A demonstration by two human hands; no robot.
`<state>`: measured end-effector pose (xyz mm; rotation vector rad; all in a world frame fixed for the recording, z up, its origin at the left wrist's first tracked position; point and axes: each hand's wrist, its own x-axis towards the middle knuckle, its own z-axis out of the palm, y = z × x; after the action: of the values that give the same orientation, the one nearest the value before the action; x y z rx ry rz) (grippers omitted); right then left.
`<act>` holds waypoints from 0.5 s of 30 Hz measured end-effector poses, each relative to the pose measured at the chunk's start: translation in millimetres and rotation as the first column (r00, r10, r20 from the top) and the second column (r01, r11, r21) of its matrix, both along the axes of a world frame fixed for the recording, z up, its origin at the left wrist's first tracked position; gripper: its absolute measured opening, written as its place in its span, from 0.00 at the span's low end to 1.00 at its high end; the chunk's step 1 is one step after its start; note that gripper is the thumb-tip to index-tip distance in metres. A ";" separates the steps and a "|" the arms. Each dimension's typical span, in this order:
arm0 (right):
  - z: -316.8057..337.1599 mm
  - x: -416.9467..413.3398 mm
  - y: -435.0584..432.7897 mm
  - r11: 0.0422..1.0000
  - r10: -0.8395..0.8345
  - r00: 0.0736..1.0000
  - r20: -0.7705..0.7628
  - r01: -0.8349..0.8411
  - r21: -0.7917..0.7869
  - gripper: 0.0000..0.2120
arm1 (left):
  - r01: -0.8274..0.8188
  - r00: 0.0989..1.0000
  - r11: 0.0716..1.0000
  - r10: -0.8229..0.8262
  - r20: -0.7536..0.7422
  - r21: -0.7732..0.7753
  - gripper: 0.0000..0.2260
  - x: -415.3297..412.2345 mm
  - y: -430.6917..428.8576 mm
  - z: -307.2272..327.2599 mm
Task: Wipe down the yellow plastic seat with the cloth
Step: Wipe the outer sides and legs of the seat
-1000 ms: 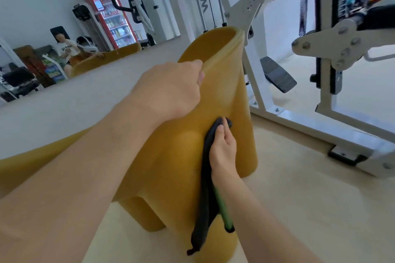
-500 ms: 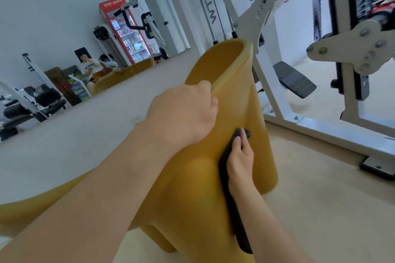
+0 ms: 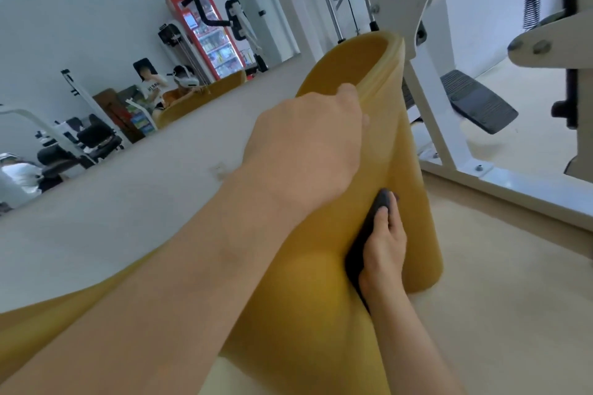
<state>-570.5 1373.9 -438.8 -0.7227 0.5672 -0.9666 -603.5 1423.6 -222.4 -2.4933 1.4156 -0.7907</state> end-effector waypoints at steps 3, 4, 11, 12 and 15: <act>43.2 -21.7 3.7 0.972 -0.083 0.986 0.144 0.112 -0.207 0.19 | -0.012 0.993 0.999 0.009 -0.114 -0.032 0.17 -2.7 1.1 6.0; 60.2 -27.7 5.8 0.935 -0.120 0.976 0.181 0.172 -0.311 0.19 | -0.028 0.987 0.999 0.021 -0.158 -0.042 0.18 -3.5 0.8 8.1; 93.1 -51.9 58.6 0.807 -0.241 0.943 0.231 0.327 -0.491 0.21 | -0.018 0.825 1.000 0.010 -0.565 -0.008 0.20 -5.0 15.7 24.4; 94.8 -55.7 73.6 0.788 -0.237 0.940 0.246 0.334 -0.517 0.21 | -0.008 0.777 1.000 -0.004 -0.630 -0.016 0.21 -4.4 26.1 26.7; 98.1 -63.9 101.3 0.671 -0.247 0.937 0.247 0.349 -0.654 0.22 | -0.005 0.645 0.996 -0.067 -0.761 -0.092 0.18 -6.6 72.4 29.4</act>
<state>-634.4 1475.2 -340.7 -1.2457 0.1763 -1.5660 -610.1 1495.9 -193.1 -3.0394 1.6462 0.3163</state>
